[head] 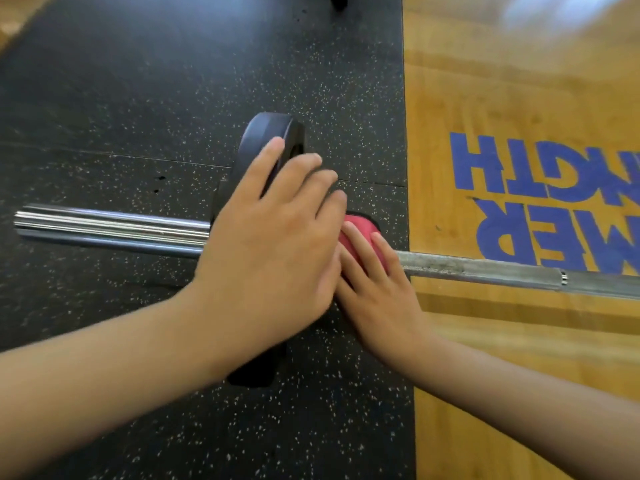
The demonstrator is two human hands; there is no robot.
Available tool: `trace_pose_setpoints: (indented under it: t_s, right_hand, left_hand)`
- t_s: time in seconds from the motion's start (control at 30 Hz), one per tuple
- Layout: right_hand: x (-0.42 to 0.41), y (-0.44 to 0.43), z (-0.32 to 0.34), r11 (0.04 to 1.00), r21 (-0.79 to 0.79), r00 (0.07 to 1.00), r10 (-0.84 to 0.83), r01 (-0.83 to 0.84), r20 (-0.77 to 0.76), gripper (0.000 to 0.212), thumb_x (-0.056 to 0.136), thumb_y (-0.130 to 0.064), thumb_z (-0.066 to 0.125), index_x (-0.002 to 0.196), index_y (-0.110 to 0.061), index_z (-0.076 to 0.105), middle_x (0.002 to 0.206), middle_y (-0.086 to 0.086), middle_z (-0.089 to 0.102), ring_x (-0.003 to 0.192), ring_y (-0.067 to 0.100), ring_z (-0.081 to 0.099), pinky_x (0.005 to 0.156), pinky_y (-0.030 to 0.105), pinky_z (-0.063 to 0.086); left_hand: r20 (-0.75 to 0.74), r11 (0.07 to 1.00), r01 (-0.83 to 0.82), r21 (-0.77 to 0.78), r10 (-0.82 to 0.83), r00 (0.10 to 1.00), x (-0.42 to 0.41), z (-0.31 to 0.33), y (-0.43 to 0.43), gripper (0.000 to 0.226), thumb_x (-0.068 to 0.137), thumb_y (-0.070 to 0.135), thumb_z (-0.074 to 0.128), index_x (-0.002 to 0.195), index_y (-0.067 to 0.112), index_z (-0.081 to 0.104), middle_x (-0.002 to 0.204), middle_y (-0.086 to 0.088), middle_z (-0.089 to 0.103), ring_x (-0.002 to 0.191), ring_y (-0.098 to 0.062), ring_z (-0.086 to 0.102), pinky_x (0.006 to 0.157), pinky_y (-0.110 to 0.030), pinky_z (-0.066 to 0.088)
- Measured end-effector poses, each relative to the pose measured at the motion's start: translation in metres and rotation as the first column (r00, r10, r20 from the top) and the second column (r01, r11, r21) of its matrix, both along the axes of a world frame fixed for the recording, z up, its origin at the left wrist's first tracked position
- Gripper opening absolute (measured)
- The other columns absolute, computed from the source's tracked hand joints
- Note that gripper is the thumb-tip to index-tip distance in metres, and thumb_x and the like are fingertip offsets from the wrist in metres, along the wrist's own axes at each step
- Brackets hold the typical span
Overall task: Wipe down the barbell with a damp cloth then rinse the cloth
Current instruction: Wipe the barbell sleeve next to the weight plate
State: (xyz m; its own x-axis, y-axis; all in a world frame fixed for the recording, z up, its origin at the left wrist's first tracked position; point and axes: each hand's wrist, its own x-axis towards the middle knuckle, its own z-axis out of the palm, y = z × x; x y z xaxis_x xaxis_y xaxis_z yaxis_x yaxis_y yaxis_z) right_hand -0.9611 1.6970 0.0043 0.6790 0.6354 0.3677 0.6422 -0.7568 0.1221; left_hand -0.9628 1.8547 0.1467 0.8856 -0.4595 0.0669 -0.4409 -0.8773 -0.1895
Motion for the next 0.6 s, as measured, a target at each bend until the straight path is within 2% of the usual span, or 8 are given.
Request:
trace_pose_setpoints:
  t_s: [0.1,0.2,0.33,0.47,0.6]
  right_hand:
    - [0.001,0.0,0.002,1.0,0.003,1.0,-0.014,0.014,0.001,0.059,0.087,-0.015,0.036,0.145,-0.008,0.027,0.15,0.012,0.027,0.14,0.038,0.031,0.109,0.054,0.029]
    - [0.008,0.0,0.001,1.0,-0.018,1.0,-0.023,0.023,-0.017,0.063,0.086,-0.012,0.033,0.148,-0.011,0.025,0.153,0.014,0.032,0.141,0.039,0.028,0.11,0.055,0.03]
    - [0.03,-0.004,-0.001,0.997,-0.073,1.0,-0.012,0.011,-0.013,0.068,0.087,-0.018,0.044,0.15,-0.011,0.021,0.154,0.014,0.032,0.143,0.039,0.024,0.112,0.056,0.028]
    - [0.043,-0.003,-0.005,0.997,-0.073,1.0,-0.01,0.01,-0.003,0.07,0.086,-0.019,0.048,0.149,-0.008,0.02,0.154,0.015,0.032,0.143,0.04,0.023,0.113,0.055,0.026]
    - [0.054,-0.003,-0.006,0.999,-0.032,1.0,-0.018,0.018,-0.001,0.068,0.085,-0.014,0.042,0.149,-0.009,0.02,0.152,0.016,0.034,0.141,0.042,0.027,0.111,0.055,0.03]
  left_hand:
    - [0.045,0.999,0.002,-0.055,0.0,0.999,0.019,-0.002,0.002,0.047,0.085,0.036,0.043,0.116,0.007,0.063,0.121,-0.008,0.062,0.123,-0.028,0.049,0.114,-0.046,0.023]
    - [0.086,0.994,0.018,-0.112,-0.008,0.996,0.041,0.001,0.004,0.046,0.084,0.038,0.043,0.112,0.008,0.065,0.118,-0.007,0.063,0.12,-0.027,0.051,0.112,-0.042,0.026]
    - [0.139,0.985,-0.05,-0.166,0.073,0.988,0.039,0.002,0.004,0.048,0.085,0.039,0.046,0.117,0.007,0.062,0.126,-0.009,0.058,0.127,-0.028,0.045,0.111,-0.04,0.022]
    - [0.134,0.999,-0.022,-0.038,0.027,0.991,0.037,-0.007,0.003,0.057,0.083,0.041,0.046,0.125,0.005,0.058,0.139,-0.013,0.05,0.135,-0.031,0.037,0.115,-0.047,0.021]
    - [0.137,1.0,0.016,-0.025,-0.013,0.99,0.063,-0.004,0.006,0.056,0.081,0.045,0.045,0.12,0.009,0.063,0.134,-0.009,0.055,0.135,-0.03,0.037,0.112,-0.047,0.024]
